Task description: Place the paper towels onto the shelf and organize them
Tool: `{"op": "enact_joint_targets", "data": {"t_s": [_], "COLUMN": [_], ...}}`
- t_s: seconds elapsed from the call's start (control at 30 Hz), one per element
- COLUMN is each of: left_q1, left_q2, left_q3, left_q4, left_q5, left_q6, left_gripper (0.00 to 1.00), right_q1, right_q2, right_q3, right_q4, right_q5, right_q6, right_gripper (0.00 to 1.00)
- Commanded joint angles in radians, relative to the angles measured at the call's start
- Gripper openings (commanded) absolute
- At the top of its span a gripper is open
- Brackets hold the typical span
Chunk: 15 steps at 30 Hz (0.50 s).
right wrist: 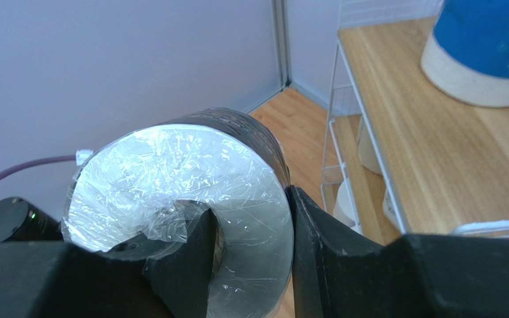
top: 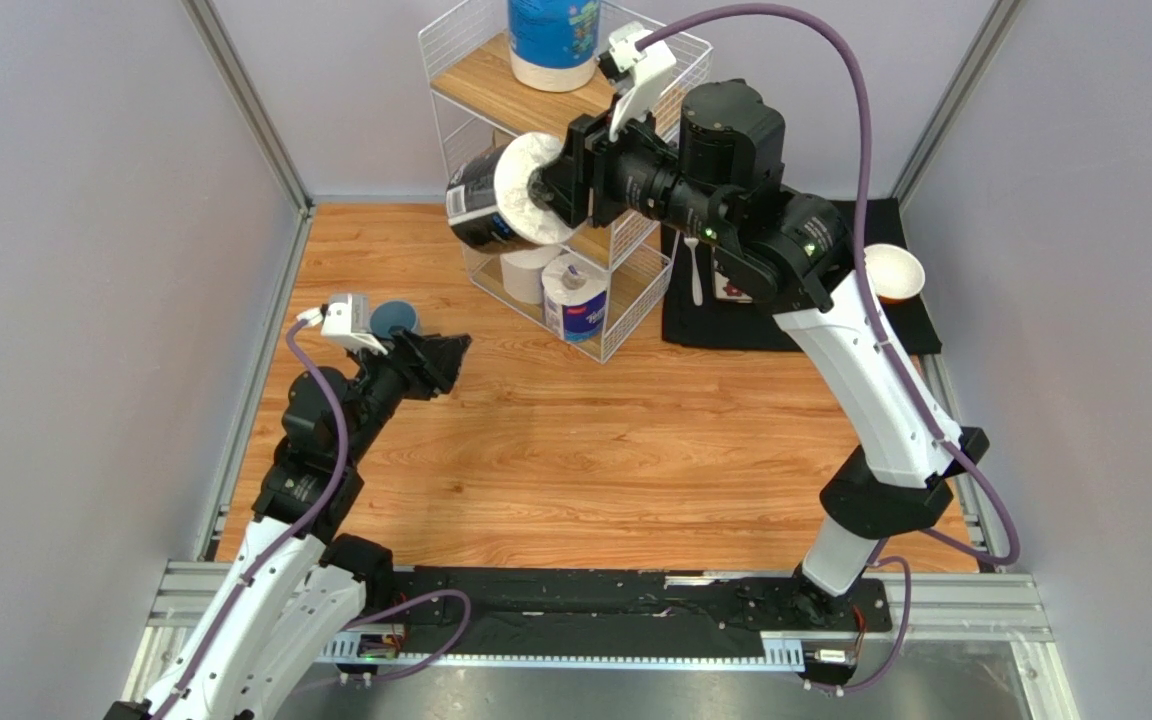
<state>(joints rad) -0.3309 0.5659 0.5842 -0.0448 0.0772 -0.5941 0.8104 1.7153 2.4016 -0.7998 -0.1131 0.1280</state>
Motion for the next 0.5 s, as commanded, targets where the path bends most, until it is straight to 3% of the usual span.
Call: {"op": "enact_joint_targets", "data": {"t_s": [0.0,0.47], "left_q1": [0.006,0.006], "left_q2": [-0.015,-0.017], "left_q3": [-0.007,-0.023], "left_q4": [-0.015,-0.014], "left_q5": [0.024,0.044], "left_q6": [-0.019,-0.030], "left_gripper": [0.63,0.63], "right_q1": [-0.001,-0.031], "right_q2": [-0.014,0.105], "right_q3": [0.022,0.119], "right_q4": [0.322,0.479], "right_q5": [0.113,0.450], "right_q6": [-0.068,-0.301], "right_gripper": [0.04,0.06]}}
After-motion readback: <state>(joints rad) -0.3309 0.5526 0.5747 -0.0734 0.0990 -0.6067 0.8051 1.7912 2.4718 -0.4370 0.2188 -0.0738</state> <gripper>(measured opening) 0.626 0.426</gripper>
